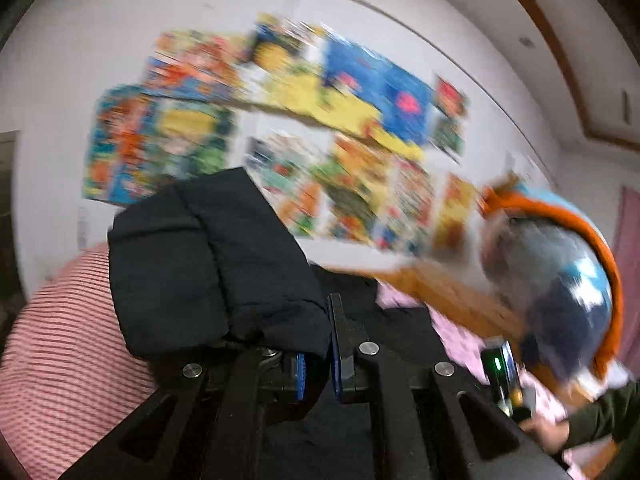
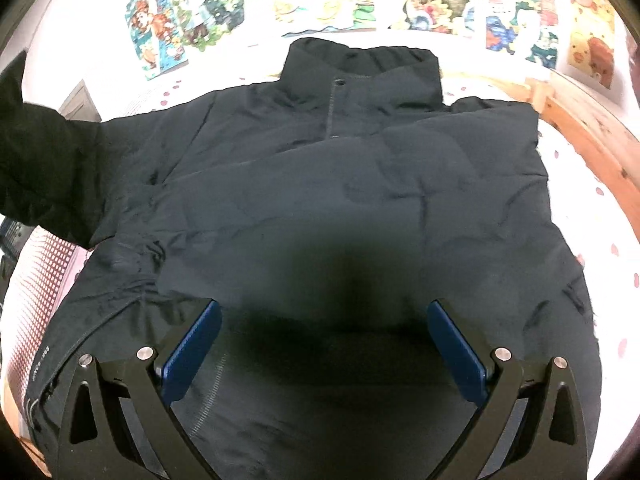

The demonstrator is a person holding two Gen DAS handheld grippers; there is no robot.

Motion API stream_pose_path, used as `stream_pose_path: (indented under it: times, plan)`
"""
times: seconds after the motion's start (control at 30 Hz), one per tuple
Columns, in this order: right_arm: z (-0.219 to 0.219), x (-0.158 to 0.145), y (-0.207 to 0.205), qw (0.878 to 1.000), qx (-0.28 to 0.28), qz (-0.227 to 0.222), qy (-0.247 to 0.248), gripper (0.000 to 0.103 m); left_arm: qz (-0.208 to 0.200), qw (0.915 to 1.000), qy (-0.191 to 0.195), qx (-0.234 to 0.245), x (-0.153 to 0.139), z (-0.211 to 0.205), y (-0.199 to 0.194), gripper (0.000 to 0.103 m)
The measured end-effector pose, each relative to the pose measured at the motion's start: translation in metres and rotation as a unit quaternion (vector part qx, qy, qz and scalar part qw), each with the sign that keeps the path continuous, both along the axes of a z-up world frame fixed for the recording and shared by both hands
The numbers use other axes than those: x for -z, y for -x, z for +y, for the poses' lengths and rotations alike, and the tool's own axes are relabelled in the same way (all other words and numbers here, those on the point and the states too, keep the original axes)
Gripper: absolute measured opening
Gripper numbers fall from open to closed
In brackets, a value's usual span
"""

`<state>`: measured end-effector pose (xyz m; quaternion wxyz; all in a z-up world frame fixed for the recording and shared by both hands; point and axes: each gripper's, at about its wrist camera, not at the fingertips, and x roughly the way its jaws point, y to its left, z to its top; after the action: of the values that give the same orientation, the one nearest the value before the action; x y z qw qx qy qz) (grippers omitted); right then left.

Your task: Fold large clothes

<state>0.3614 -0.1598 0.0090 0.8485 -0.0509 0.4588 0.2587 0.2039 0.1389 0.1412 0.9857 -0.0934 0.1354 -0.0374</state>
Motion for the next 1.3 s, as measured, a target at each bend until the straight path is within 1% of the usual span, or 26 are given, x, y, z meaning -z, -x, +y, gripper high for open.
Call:
stream_pose_path:
  times: [0.07, 0.13, 0.23, 0.27, 0.3, 0.37, 0.47, 0.53, 0.6, 0.63, 0.67, 0.7, 0.73, 0.77, 0.8, 0.83, 0.9, 0.93, 1.03, 1.1, 1.2, 1.27, 1.3]
  plan:
    - [-0.009, -0.001, -0.001, 1.000, 0.007, -0.001, 0.001, 0.101, 0.027, 0.9988, -0.019, 0.036, 0.010, -0.024, -0.013, 0.009]
    - [-0.018, -0.001, -0.003, 1.000, 0.013, -0.003, 0.004, 0.101, 0.058, 0.9952, -0.037, 0.069, 0.023, -0.044, -0.024, 0.009]
    - [-0.029, 0.000, -0.005, 1.000, 0.023, -0.005, 0.007, 0.101, 0.109, 0.9841, -0.069, 0.122, 0.047, -0.075, -0.039, 0.009]
    - [-0.032, 0.001, -0.006, 1.000, 0.026, -0.005, 0.009, 0.101, 0.124, 0.9805, -0.075, 0.133, 0.054, -0.080, -0.043, 0.009]
    - [-0.035, 0.002, -0.007, 0.999, 0.029, -0.004, 0.012, 0.101, 0.145, 0.9753, -0.082, 0.145, 0.064, -0.088, -0.048, 0.009]
    - [-0.039, 0.005, -0.010, 0.999, 0.035, -0.003, 0.016, 0.101, 0.184, 0.9658, -0.090, 0.160, 0.085, -0.100, -0.055, 0.009]
    - [-0.045, 0.011, -0.014, 0.999, 0.045, 0.001, 0.021, 0.101, 0.237, 0.9517, -0.105, 0.165, 0.110, -0.115, -0.062, 0.009]
    - [-0.050, 0.014, -0.016, 0.998, 0.050, 0.004, 0.024, 0.101, 0.254, 0.9468, -0.109, 0.164, 0.122, -0.120, -0.061, 0.010]
    - [-0.053, 0.018, -0.018, 0.998, 0.055, 0.008, 0.024, 0.101, 0.273, 0.9409, -0.110, 0.167, 0.131, -0.122, -0.060, 0.015]
    - [-0.055, 0.019, -0.019, 0.998, 0.057, 0.010, 0.024, 0.101, 0.281, 0.9385, -0.108, 0.169, 0.135, -0.123, -0.059, 0.020]
    - [-0.056, 0.020, -0.019, 0.998, 0.058, 0.014, 0.021, 0.101, 0.286, 0.9362, -0.104, 0.175, 0.137, -0.123, -0.057, 0.029]
    - [-0.059, 0.022, -0.020, 0.998, 0.057, 0.021, 0.010, 0.101, 0.288, 0.9354, -0.099, 0.180, 0.138, -0.123, -0.055, 0.034]
    - [-0.062, 0.022, -0.021, 0.998, 0.054, 0.027, -0.006, 0.101, 0.286, 0.9359, -0.095, 0.182, 0.137, -0.123, -0.052, 0.050]
    - [-0.064, 0.022, -0.021, 0.998, 0.052, 0.033, -0.021, 0.101, 0.282, 0.9374, -0.091, 0.183, 0.136, -0.121, -0.050, 0.071]
    - [-0.067, 0.021, -0.022, 0.997, 0.049, 0.038, -0.043, 0.101, 0.273, 0.9409, -0.087, 0.181, 0.134, -0.119, -0.045, 0.078]
    - [-0.069, 0.019, -0.023, 0.996, 0.045, 0.040, -0.064, 0.101, 0.267, 0.9430, -0.084, 0.180, 0.132, -0.116, -0.042, 0.082]
    - [-0.070, 0.015, -0.024, 0.993, 0.034, 0.048, -0.099, 0.101, 0.270, 0.9421, -0.083, 0.181, 0.130, -0.112, -0.039, 0.082]
    - [-0.071, 0.014, -0.024, 0.990, 0.024, 0.060, -0.125, 0.101, 0.271, 0.9424, -0.080, 0.179, 0.129, -0.109, -0.041, 0.082]
    - [-0.076, 0.019, -0.024, 0.978, 0.015, 0.100, -0.181, 0.101, 0.268, 0.9470, -0.067, 0.163, 0.124, -0.098, -0.035, 0.082]
    - [-0.074, 0.028, -0.025, 0.976, 0.016, 0.126, -0.178, 0.101, 0.263, 0.9519, -0.055, 0.147, 0.119, -0.086, -0.033, 0.082]
    - [-0.066, 0.045, -0.020, 0.978, 0.007, 0.150, -0.148, 0.101, 0.259, 0.9588, -0.038, 0.110, 0.113, -0.066, -0.036, 0.082]
    - [-0.061, 0.051, -0.016, 0.981, -0.003, 0.149, -0.127, 0.100, 0.258, 0.9633, -0.022, 0.073, 0.110, -0.048, -0.037, 0.082]
    - [-0.058, 0.050, -0.013, 0.984, -0.010, 0.137, -0.115, 0.098, 0.258, 0.9645, -0.010, 0.055, 0.109, -0.039, -0.037, 0.082]
